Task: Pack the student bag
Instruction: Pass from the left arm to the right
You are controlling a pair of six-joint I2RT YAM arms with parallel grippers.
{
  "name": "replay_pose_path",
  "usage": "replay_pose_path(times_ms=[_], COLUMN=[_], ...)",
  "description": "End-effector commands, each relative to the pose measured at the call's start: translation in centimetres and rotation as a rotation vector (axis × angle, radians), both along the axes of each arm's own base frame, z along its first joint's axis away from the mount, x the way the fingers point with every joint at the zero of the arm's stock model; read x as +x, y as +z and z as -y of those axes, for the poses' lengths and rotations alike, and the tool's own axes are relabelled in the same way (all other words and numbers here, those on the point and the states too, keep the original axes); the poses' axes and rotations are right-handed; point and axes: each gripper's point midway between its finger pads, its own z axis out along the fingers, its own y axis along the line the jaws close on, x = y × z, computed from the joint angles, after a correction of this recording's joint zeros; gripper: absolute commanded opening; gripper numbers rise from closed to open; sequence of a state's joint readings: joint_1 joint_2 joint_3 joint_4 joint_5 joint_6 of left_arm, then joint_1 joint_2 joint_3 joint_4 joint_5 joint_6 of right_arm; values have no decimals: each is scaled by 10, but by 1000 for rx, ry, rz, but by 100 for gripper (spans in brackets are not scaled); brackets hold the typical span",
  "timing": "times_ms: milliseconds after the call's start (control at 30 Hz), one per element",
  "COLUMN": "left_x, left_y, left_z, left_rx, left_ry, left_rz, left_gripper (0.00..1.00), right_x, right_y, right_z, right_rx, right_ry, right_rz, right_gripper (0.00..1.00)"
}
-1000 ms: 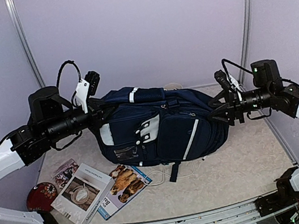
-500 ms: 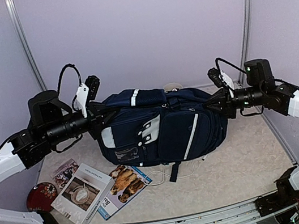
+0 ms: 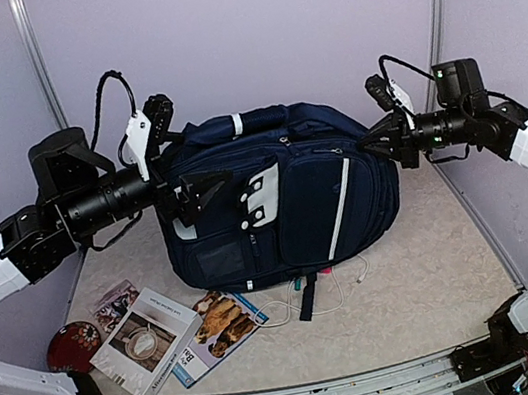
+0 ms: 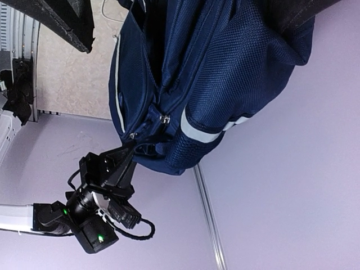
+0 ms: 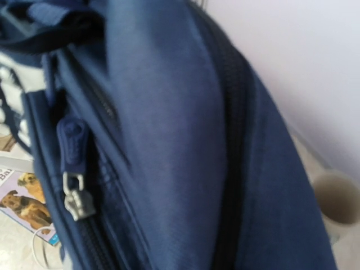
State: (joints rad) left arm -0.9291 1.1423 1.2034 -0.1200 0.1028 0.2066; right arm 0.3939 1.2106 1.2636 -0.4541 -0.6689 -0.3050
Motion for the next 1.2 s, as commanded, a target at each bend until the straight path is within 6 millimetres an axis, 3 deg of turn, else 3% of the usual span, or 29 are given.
replay_pose_path(times_ms=[0,133,300,400,467,667,800,900,1000,1100,1167], left_x=[-11,0,31,49,53,54,43,15,-7,-6,5], left_y=[43,43,15,-7,-24,-35,-24,8,29,17,5], left_z=[11,-3,-36,-64,-78,-96,-77,-44,-7,27,43], left_rx=[-43,-64,-72,-88,-87,-83,-53,-26,-2,50,95], left_ry=[-54,40,169,229,233,241,157,47,-19,-45,-44], left_rz=[138,151,59,-7,-32,-52,-49,16,63,40,11], left_gripper=[99,99,99,99,99,99,97,90,89,94,98], right_x=[-29,-17,-3,-8,-13,-15,-19,-24,-27,-27,-28], right_y=[56,60,60,65,66,67,71,77,79,77,75], right_z=[-20,-14,-1,4,3,1,-4,-8,-13,-16,-18], right_rx=[72,36,-5,-6,3,-14,-8,-1,6,10,8], right_ry=[208,135,13,0,21,46,97,148,195,216,236], right_rz=[176,220,277,322,341,347,370,388,396,398,398], right_gripper=[0,0,0,0,0,0,0,0,0,0,0])
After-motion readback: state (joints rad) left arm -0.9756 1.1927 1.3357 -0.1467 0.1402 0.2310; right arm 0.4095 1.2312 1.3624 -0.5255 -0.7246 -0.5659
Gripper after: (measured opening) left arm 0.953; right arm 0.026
